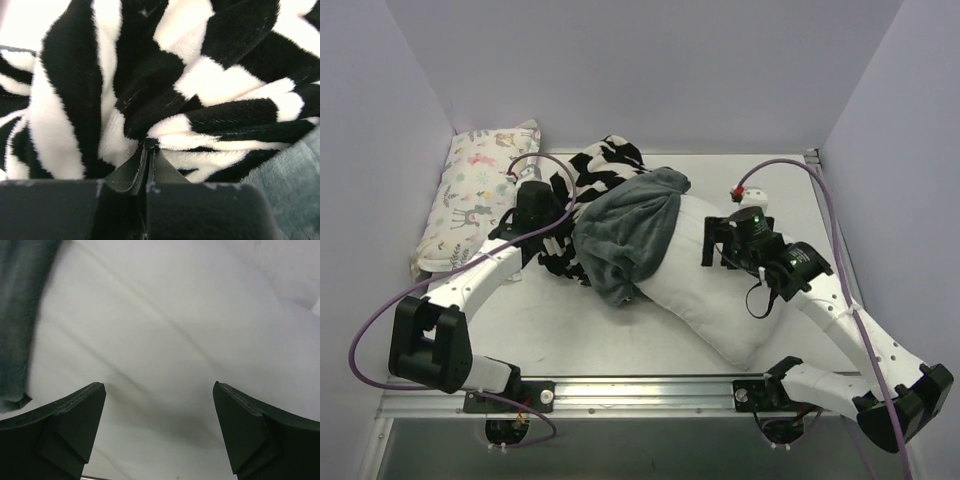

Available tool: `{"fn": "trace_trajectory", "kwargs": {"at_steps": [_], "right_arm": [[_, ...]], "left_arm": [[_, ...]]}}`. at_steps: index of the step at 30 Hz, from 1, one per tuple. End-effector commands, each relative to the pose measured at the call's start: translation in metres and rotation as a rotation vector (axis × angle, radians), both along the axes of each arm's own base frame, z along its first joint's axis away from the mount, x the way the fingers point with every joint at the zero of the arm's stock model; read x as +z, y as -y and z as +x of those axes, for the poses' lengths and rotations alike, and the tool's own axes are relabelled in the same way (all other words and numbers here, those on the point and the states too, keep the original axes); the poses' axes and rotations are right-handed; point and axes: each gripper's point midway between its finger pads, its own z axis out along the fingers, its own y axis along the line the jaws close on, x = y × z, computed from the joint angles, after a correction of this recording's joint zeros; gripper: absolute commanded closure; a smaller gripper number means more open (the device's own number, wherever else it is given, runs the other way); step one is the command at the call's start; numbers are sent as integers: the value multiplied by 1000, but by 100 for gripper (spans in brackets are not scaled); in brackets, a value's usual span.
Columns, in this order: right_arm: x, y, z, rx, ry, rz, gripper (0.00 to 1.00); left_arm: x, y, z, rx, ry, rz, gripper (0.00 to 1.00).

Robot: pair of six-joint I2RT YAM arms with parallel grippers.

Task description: Remove the pillowcase from the pillow

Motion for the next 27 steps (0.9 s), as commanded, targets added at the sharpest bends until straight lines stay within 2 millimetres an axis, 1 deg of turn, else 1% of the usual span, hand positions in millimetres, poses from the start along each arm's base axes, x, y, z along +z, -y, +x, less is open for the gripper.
{"fn": "trace_trajectory", "kwargs": {"at_steps": [1,2,3,4,5,6,7,8,9,10,11,14,15,17,18,19,20,21,22,23,24,25,26,27], "right_arm": [[42,-2,-4,62,164,-157,5],[43,-9,-7,110,179,-178,0],[47,-27,-12,178,215,-194,0],[46,-33,-16,222,224,-225,0],[40,-40,-20,263,224,-252,0],[35,-52,-26,314,230,-287,0],[29,-56,-28,350,229,-326,0],[17,-62,-31,377,224,-348,0],[6,-72,-36,424,200,-355,0],[-1,-78,-39,458,189,-358,0],[-17,-86,-39,483,176,-373,0],[-36,-94,-35,484,163,-429,0],[-51,-96,-33,492,133,-470,0],[-59,-99,-27,473,137,-488,0],[-70,-98,-25,466,119,-508,0],[-74,-99,-23,458,115,-510,3],[-81,-93,-16,424,92,-528,7],[-84,-87,-13,376,75,-521,13],[-86,-80,-9,340,56,-519,41],[-86,-62,-3,269,30,-523,78],[-86,-54,-1,211,19,-491,97],[-88,-46,-1,186,3,-474,100],[-80,-34,3,141,9,-426,100],[-80,-31,2,129,-1,-388,100]], "left_arm": [[3,-3,2,61,61,37,100],[3,1,1,52,61,35,100],[4,8,-1,35,70,32,100],[4,11,-3,29,70,33,100],[4,12,-5,26,73,32,100],[5,15,-6,19,75,33,100],[5,15,-7,16,76,31,100],[7,15,-8,13,80,31,100],[8,16,-8,8,84,26,100],[11,18,-8,3,92,18,100],[15,19,-7,-3,102,14,100],[21,25,-2,-31,105,23,100],[27,26,-1,-38,111,28,100],[28,29,-1,-53,115,25,100],[31,30,0,-56,121,20,100],[33,33,-1,-68,123,15,100],[34,34,0,-77,127,17,100],[40,36,1,-84,139,15,100],[43,36,2,-87,144,18,100],[47,36,1,-96,149,30,100],[51,34,2,-97,157,34,100],[62,36,4,-103,181,31,100],[66,36,3,-113,183,40,94],[72,36,4,-115,192,43,73]]}}
